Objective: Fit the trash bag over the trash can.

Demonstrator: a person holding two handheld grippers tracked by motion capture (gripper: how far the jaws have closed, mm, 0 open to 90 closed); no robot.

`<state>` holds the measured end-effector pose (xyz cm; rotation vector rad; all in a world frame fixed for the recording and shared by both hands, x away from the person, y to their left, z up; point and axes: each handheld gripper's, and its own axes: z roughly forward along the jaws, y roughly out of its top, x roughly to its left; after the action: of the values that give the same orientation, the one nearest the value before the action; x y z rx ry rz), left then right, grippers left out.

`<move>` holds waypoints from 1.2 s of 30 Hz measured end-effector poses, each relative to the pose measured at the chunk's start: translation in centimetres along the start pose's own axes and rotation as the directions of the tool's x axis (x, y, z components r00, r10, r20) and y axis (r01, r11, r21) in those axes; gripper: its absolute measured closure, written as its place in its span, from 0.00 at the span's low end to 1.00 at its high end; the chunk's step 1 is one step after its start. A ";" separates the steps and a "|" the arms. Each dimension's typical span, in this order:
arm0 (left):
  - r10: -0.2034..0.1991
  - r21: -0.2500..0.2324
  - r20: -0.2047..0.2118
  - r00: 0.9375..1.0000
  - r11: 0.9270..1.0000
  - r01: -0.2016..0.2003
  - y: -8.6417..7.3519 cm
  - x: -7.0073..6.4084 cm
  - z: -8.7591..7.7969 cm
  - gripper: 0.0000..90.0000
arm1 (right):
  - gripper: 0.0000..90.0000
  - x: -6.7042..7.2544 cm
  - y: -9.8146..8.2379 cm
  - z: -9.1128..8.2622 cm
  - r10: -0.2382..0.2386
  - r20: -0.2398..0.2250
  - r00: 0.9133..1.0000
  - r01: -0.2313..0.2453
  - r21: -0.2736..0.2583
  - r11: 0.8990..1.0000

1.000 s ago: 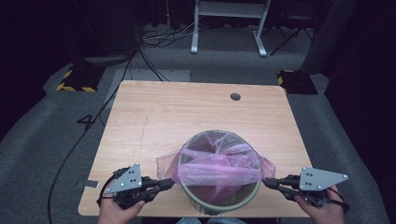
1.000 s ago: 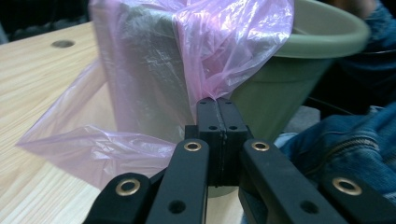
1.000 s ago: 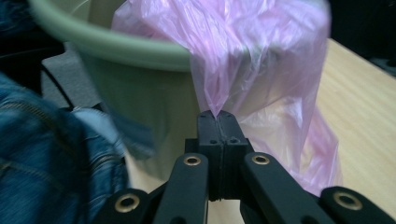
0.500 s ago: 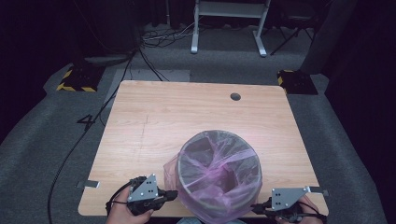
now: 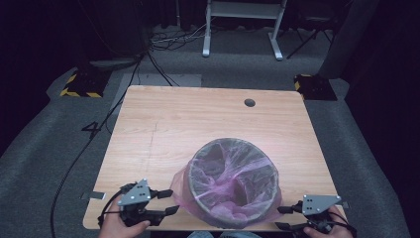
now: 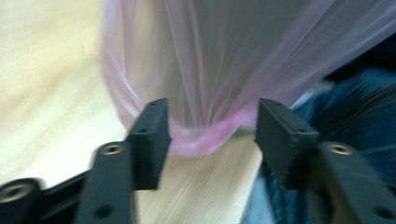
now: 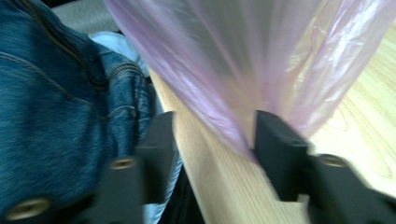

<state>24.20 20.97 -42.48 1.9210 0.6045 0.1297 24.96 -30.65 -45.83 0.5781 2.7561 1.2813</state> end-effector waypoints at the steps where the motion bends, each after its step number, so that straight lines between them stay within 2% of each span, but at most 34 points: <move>1: 0.007 -0.025 -0.011 1.000 1.000 -0.007 0.4 -0.2 -0.7 0.41 | 0.42 0.1 0.0 -0.5 -0.001 0.008 1.000 0.001 -0.019 1.000; 4: 0.024 -0.038 -0.037 0.999 0.999 -0.026 1.0 -0.6 -1.1 0.37 | 0.36 0.4 0.5 -2.2 -0.009 0.001 1.000 0.009 -0.087 0.996; 8: 0.043 0.004 -0.061 0.997 0.999 -0.043 1.4 -0.6 0.1 0.34 | 0.33 0.9 1.1 -3.6 -0.026 -0.047 0.999 0.018 -0.158 0.987; 10: 0.061 0.025 -0.073 0.995 0.998 -0.059 1.6 -0.5 0.8 0.32 | 0.33 1.1 1.3 -4.1 -0.026 -0.028 0.999 0.021 -0.163 0.986; 11: 0.065 0.028 -0.074 0.995 0.998 -0.063 1.7 -0.4 1.1 0.31 | 0.31 1.0 1.6 -4.2 -0.024 0.021 1.000 0.027 -0.161 0.987; 13: 0.077 0.025 -0.064 0.995 0.997 -0.075 2.1 -0.2 1.7 0.29 | 0.26 0.8 2.4 -3.9 -0.012 0.081 0.997 0.027 -0.186 0.982; 16: 0.092 0.018 -0.030 0.995 0.996 -0.092 2.7 -0.1 2.5 0.26 | 0.15 0.3 3.5 -2.8 -0.013 0.110 0.994 0.038 -0.227 0.973; 18: 0.091 0.013 -0.022 0.996 0.996 -0.091 2.9 0.0 2.7 0.23 | 0.19 -0.2 4.2 -1.8 -0.027 0.101 0.995 0.051 -0.245 0.968; 19: 0.093 0.010 -0.015 0.996 0.996 -0.093 2.9 0.0 2.7 0.22 | 0.16 -0.4 4.6 -1.3 -0.023 0.106 0.994 0.048 -0.242 0.969; 21: 0.082 -0.008 0.008 0.997 0.997 -0.082 2.9 0.1 2.9 0.21 | 0.20 -0.6 5.0 -0.9 -0.032 0.121 0.992 0.058 -0.219 0.974; 22: 0.086 -0.009 0.011 0.996 0.996 -0.086 2.9 0.1 3.0 0.21 | 0.26 -0.7 5.2 -0.7 -0.028 0.132 0.991 0.057 -0.223 0.973; 24: 0.095 -0.007 0.017 0.995 0.995 -0.095 3.0 -0.2 3.2 0.20 | 0.46 -0.8 5.4 -0.6 -0.024 0.140 0.990 0.056 -0.226 0.972; 26: 0.116 -0.005 0.039 0.992 0.993 -0.116 3.1 -0.8 3.4 0.20 | 0.59 -0.8 5.5 -0.7 -0.014 0.138 0.990 0.044 -0.220 0.974; 27: 0.123 -0.003 0.048 0.991 0.992 -0.123 3.2 -1.2 3.5 0.19 | 0.73 -0.8 5.5 -0.8 -0.005 0.132 0.991 0.034 -0.222 0.974; 30: 0.153 0.005 0.054 0.987 0.988 -0.153 3.4 -2.1 3.9 0.19 | 0.88 -0.6 5.4 -1.0 0.022 0.118 0.993 0.007 -0.238 0.971; 33: 0.172 0.021 0.018 0.985 0.985 -0.173 3.5 -2.3 4.7 0.20 | 0.97 -0.4 5.4 -1.0 0.037 0.112 0.993 -0.008 -0.248 0.969; 34: 0.169 0.027 0.007 0.986 0.985 -0.170 3.5 -2.2 4.9 0.22 | 0.98 -0.3 5.4 -1.0 0.042 0.111 0.993 -0.013 -0.251 0.968; 36: 0.153 0.031 0.013 0.988 0.988 -0.154 3.4 -2.1 5.2 0.28 | 0.99 -0.2 5.6 -1.1 0.043 0.115 0.992 -0.012 -0.256 0.967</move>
<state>25.48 14.67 -41.27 1.9971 0.4534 0.2091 26.71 -28.23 -41.01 0.6495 2.4437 1.5219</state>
